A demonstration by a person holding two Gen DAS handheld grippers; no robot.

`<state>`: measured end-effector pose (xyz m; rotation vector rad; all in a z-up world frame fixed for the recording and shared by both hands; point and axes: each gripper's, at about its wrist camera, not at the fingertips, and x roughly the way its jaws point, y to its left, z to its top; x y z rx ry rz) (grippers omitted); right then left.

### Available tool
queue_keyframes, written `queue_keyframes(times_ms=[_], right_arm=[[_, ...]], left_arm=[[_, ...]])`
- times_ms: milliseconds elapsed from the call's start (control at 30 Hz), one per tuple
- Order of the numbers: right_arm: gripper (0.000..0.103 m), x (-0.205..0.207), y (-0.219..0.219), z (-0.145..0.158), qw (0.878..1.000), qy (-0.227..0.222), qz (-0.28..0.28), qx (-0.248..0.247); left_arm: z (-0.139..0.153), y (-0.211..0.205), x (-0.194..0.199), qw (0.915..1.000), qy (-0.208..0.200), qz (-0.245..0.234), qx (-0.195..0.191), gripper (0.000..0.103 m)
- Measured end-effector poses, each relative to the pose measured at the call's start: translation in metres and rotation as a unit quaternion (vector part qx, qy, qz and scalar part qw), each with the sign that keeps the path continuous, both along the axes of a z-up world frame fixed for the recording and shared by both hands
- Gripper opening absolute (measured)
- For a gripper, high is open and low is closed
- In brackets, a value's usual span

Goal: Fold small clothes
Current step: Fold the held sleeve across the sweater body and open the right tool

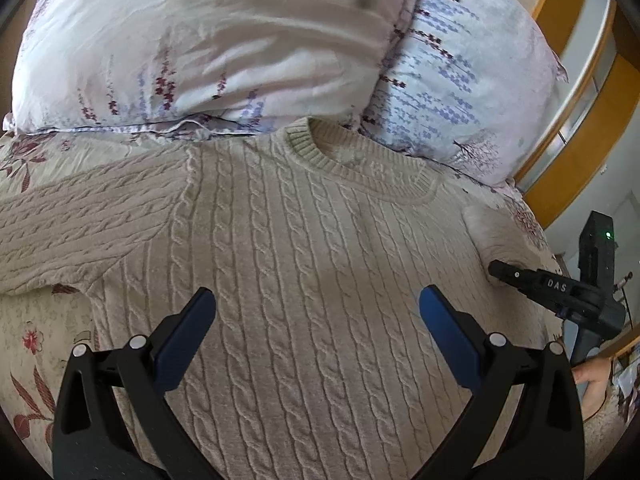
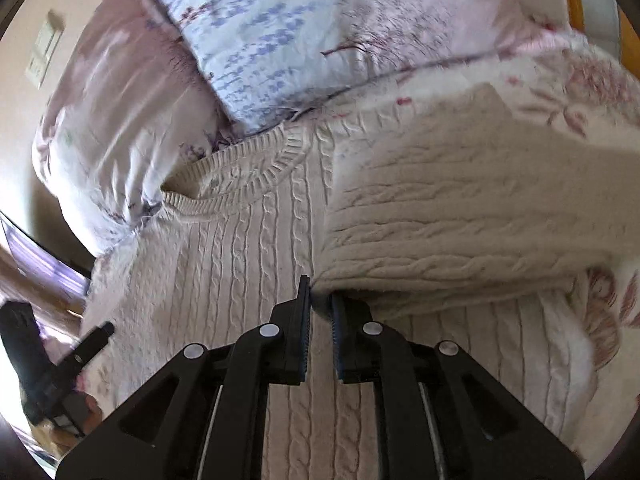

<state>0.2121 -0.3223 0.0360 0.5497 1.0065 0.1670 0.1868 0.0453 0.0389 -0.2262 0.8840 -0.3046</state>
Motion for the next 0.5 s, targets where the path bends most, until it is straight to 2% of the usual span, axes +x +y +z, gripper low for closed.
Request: queue_keyframes(times_ms=[67,100,133,233,367,467,500], right_arm=[[0.033,-0.001,-0.016,0.001,0.998,0.008,-0.02,0.054],[0.047,-0.003,-0.026,0.002,0.996,0.007,-0.04,0.076],[0.049,-0.005,-0.031,0.003,0.995,0.004,-0.056,0.085],[0.049,-0.012,-0.059,0.006,0.988,-0.004,-0.118,0.102],[0.049,-0.015,-0.091,0.003,0.972,0.007,-0.208,0.109],[0.048,-0.015,-0.104,0.006,0.964,0.015,-0.252,0.087],[0.046,-0.016,-0.105,0.011,0.962,0.016,-0.266,0.057]], left_arm=[[-0.001,0.001,0.001,0.9999,0.004,-0.002,-0.009,0.101],[-0.001,0.002,0.002,0.9998,0.007,-0.002,-0.016,0.101],[-0.001,0.003,0.003,0.9997,0.008,-0.001,-0.023,0.101],[-0.002,0.008,0.005,0.9991,0.012,0.004,-0.041,0.101],[-0.002,0.015,0.005,0.9982,0.018,0.014,-0.056,0.1],[0.0,0.024,0.004,0.9975,0.016,0.022,-0.066,0.099],[0.0,0.027,0.004,0.9972,0.016,0.024,-0.069,0.098]])
